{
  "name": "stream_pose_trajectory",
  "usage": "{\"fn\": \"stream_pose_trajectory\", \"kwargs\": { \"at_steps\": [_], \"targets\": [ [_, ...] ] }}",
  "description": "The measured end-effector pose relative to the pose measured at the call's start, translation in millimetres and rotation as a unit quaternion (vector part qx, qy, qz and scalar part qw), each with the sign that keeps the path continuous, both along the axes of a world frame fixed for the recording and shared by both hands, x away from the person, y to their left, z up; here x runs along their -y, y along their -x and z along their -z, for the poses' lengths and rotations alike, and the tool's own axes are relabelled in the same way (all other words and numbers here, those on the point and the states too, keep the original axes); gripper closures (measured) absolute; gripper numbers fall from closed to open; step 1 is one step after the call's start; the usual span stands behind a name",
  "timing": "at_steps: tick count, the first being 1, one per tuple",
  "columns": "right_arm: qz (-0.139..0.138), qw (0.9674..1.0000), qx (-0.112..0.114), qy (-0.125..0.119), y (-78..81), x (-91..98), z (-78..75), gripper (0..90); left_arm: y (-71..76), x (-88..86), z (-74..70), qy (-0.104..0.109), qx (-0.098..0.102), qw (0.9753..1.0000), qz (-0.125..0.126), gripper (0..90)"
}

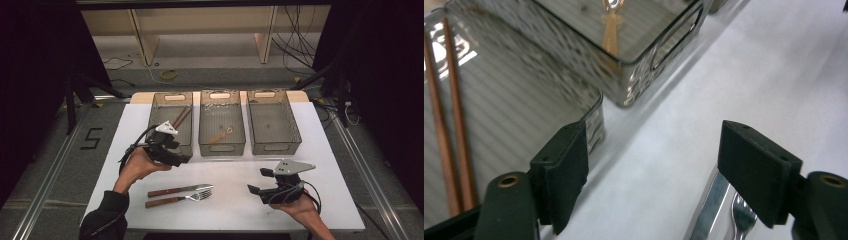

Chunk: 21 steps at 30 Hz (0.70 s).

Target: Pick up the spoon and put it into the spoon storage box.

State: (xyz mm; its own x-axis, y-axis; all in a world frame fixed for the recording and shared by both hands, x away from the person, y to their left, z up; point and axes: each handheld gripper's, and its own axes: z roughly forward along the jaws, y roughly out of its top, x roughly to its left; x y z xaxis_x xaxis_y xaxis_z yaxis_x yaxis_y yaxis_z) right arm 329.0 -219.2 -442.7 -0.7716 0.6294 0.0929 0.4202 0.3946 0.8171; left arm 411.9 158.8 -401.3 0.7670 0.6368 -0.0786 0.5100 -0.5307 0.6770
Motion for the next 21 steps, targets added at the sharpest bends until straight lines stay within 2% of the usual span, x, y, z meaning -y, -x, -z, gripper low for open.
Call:
{"fn": "stream_pose_trajectory", "kwargs": {
  "at_steps": [5,13,17,21],
  "targets": [
    [-0.001,1.0,0.001,0.001,0.7,-0.4,0.1,27.0,7.7,-4.9,4.6,-0.009,-0.008,0.9999,0.005,26.7],
    [-0.001,1.0,0.0,0.004,0.7,-0.8,0.5,27.0,13.6,-11.7,13.8,-0.039,-0.026,0.9988,0.01,26.8],
    [-0.001,1.0,0.0,0.002,0.2,-0.2,0.6,27.0,19.0,-13.7,19.9,-0.059,-0.035,0.9975,0.016,27.3],
    [-0.001,1.0,0.0,0.002,0.5,-0.3,0.4,27.1,22.7,-17.8,25.2,-0.069,-0.047,0.9964,0.016,27.7]
  ]
}}
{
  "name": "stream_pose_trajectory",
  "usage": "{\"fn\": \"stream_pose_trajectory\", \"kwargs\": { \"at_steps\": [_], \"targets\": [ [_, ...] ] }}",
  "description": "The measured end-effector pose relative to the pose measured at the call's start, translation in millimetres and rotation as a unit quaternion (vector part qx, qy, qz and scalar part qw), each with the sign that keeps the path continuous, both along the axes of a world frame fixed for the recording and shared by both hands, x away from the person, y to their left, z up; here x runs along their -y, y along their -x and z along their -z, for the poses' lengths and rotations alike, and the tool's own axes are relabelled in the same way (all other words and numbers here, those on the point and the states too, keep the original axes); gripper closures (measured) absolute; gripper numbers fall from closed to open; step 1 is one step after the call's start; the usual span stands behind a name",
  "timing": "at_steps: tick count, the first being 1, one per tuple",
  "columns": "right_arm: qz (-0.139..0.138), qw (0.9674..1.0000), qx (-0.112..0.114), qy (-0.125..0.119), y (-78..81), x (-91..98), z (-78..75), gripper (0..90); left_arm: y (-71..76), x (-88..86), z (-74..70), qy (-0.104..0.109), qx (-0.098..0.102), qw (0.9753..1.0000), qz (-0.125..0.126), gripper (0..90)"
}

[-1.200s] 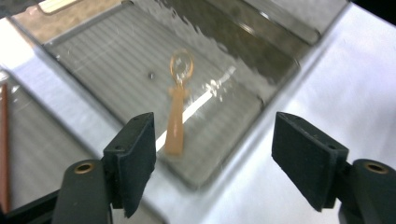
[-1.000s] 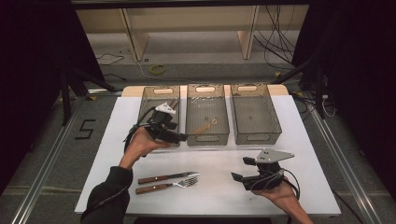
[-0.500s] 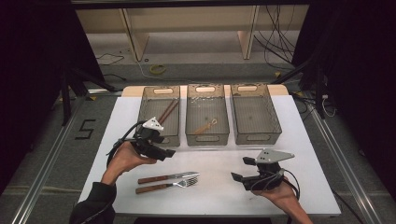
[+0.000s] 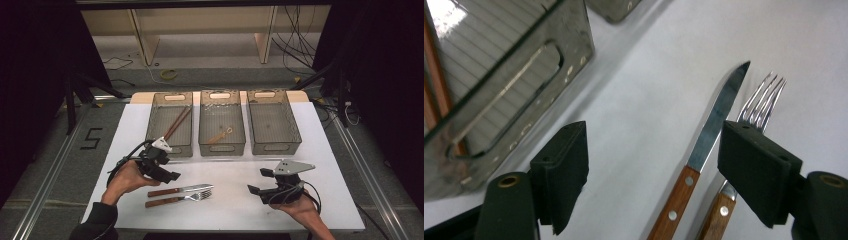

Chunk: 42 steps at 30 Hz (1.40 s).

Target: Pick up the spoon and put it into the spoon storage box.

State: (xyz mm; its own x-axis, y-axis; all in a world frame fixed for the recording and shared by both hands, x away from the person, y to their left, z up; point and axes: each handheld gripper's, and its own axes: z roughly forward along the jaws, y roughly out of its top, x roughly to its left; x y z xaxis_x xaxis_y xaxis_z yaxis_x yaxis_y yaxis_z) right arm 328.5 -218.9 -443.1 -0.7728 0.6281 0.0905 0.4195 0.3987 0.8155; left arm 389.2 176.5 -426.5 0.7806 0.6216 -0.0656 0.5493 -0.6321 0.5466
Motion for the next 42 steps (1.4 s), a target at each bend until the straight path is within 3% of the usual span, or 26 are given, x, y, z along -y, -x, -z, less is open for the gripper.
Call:
{"fn": "stream_pose_trajectory", "kwargs": {
  "at_steps": [7,18,37,42],
  "targets": [
    [0.0,1.0,0.0,0.001,0.0,-0.6,0.3,27.0,4.1,-7.7,11.7,-0.024,-0.015,0.9996,0.001,27.2],
    [0.0,1.0,-0.002,0.0,-0.5,-0.3,0.4,27.0,8.4,-17.3,22.5,-0.043,-0.031,0.9986,0.0,28.6],
    [0.0,1.0,-0.002,-0.002,-1.6,1.5,1.4,27.0,9.7,-19.8,28.8,-0.07,-0.032,0.997,-0.007,26.3],
    [0.0,1.0,-0.002,-0.002,-1.4,1.4,1.3,27.0,10.6,-20.2,29.4,-0.092,-0.032,0.9952,0.006,27.4]
  ]
}}
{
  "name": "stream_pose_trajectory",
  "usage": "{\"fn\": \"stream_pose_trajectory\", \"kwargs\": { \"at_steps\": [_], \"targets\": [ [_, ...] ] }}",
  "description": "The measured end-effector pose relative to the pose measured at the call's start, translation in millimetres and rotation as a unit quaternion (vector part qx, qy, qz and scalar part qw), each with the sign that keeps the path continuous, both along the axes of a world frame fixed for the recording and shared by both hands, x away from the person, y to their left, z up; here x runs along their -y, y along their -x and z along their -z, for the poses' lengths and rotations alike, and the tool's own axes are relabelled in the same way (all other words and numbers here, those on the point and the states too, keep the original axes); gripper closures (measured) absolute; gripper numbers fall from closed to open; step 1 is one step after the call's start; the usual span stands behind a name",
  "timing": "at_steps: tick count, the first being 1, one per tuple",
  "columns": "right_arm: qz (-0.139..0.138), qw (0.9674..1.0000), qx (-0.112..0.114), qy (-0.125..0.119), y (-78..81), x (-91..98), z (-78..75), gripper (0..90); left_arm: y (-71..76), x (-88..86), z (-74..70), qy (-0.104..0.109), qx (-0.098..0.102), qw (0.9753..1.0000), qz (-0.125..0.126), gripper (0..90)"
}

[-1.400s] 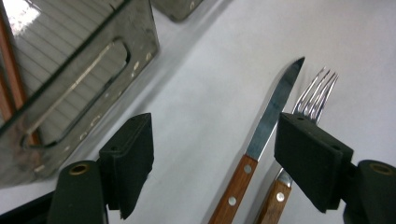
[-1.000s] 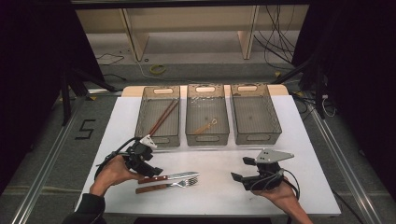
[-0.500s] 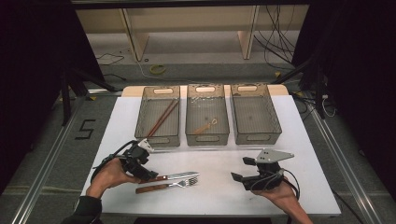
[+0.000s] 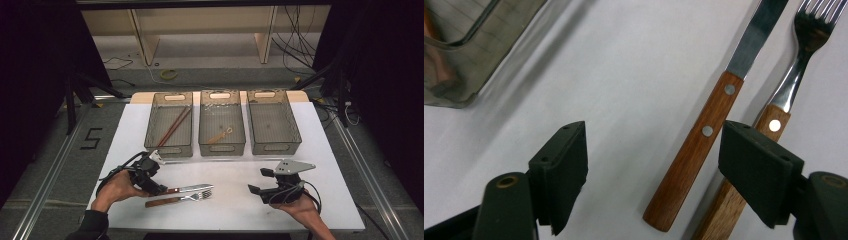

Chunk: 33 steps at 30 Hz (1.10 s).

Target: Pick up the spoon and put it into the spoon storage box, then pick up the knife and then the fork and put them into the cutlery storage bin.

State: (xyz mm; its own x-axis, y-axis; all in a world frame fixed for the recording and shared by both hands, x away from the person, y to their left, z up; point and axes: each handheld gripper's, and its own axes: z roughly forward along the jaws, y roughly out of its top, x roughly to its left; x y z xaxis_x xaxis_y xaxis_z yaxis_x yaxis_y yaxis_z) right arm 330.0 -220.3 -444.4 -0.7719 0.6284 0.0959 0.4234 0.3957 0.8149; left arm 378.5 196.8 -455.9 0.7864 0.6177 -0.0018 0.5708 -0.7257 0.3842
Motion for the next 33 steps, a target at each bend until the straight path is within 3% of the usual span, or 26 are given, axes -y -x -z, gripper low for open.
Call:
{"fn": "stream_pose_trajectory", "kwargs": {
  "at_steps": [11,21,33],
  "targets": [
    [-0.002,1.0,0.0,0.001,-0.1,-2.1,-0.9,27.0,3.9,-1.1,7.0,-0.027,-0.024,0.9992,0.017,35.3],
    [-0.002,1.0,-0.002,0.001,-0.7,-1.0,0.0,27.0,3.5,2.1,11.4,-0.038,-0.026,0.9986,0.026,43.2],
    [-0.002,1.0,0.001,0.005,0.6,-1.9,-0.7,27.1,5.8,10.9,16.6,-0.054,-0.034,0.9964,0.055,52.7]
  ]
}}
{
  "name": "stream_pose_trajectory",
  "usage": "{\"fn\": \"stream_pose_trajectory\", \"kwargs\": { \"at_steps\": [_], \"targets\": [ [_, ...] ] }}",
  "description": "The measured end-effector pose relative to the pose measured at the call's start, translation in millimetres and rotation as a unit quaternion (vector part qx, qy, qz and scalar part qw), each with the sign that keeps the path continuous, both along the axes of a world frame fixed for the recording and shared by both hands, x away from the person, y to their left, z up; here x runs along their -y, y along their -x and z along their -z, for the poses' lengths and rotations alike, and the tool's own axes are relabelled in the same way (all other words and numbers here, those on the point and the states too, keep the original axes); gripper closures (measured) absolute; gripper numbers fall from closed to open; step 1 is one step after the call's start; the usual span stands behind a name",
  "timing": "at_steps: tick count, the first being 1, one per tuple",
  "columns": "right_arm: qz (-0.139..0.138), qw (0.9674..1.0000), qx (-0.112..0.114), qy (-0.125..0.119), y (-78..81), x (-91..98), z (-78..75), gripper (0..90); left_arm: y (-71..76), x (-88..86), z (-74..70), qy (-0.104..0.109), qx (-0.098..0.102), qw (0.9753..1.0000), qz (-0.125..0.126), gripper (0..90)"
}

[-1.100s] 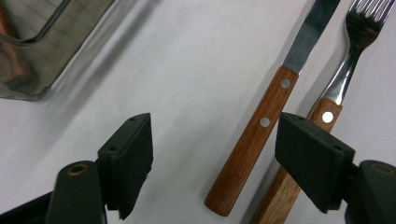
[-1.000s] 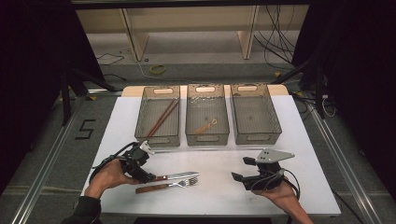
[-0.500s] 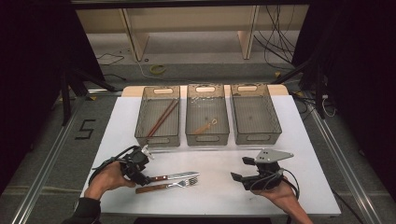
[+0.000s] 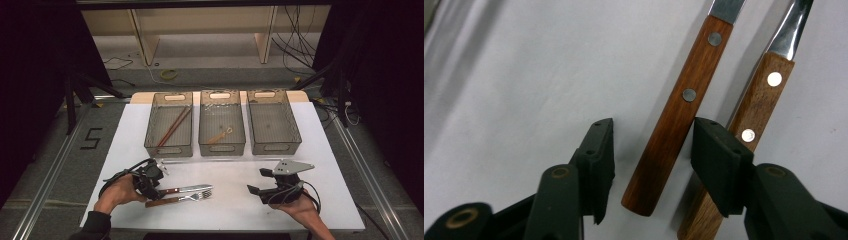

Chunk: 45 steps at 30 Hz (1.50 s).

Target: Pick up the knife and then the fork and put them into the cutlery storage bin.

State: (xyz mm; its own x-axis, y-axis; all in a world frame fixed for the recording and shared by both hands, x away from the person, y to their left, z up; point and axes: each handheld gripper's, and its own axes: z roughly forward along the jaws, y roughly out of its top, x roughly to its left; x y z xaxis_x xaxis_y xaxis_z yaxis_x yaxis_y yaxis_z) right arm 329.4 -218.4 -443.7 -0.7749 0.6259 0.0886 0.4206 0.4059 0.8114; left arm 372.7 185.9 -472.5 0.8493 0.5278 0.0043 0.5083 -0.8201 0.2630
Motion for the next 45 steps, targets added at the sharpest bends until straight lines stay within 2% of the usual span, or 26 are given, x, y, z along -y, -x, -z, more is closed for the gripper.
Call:
{"fn": "stream_pose_trajectory", "kwargs": {
  "at_steps": [5,7,10,12,15,22,26,30,32,35,39,45],
  "targets": [
    [0.0,1.0,0.0,0.001,0.1,0.1,0.2,27.1,0.6,2.8,-1.4,-0.009,-0.005,0.9999,0.012,59.5],
    [-0.002,1.0,0.001,0.001,0.1,-0.5,0.4,27.1,1.5,5.2,-1.1,-0.01,-0.006,0.9999,0.008,61.9],
    [-0.001,1.0,0.0,0.001,0.0,-0.7,0.5,27.1,0.5,7.5,-2.2,-0.023,-0.01,0.9996,0.016,63.8],
    [-0.001,1.0,0.0,0.002,0.1,-0.9,0.5,27.0,1.0,8.3,-1.7,-0.017,-0.012,0.9997,0.013,65.9],
    [-0.001,1.0,0.0,0.002,0.0,-1.0,0.6,27.1,1.3,8.3,-2.1,-0.019,-0.013,0.9994,0.027,69.7],
    [-0.001,1.0,0.0,0.002,0.1,-1.1,0.5,27.1,2.9,8.4,-2.2,-0.018,-0.009,0.9989,0.042,74.5],
    [-0.001,1.0,0.0,0.002,0.1,-0.8,0.2,27.0,4.3,9.2,-2.6,-0.014,0.004,0.999,0.042,75.0],
    [0.0,1.0,0.001,0.001,0.3,-0.5,-0.3,27.1,3.0,11.5,-3.1,-0.007,0.018,0.9993,0.031,75.1],
    [0.0,1.0,0.0,0.0,0.2,-0.2,-0.2,27.1,3.9,12.1,-6.0,0.004,0.02,0.9992,0.033,75.1],
    [0.0,1.0,0.0,0.001,0.2,-0.7,-0.3,27.1,5.1,15.2,-13.1,0.004,0.036,0.9988,0.034,75.2],
    [-0.001,1.0,0.003,-0.001,0.2,-1.7,-0.8,27.1,9.8,22.7,-23.0,0.022,0.046,0.9979,0.041,75.2],
    [-0.018,0.9997,0.014,-0.005,0.8,-10.2,-7.4,27.1,17.5,42.3,-34.9,0.034,0.058,0.9952,0.071,75.2]
  ]
}}
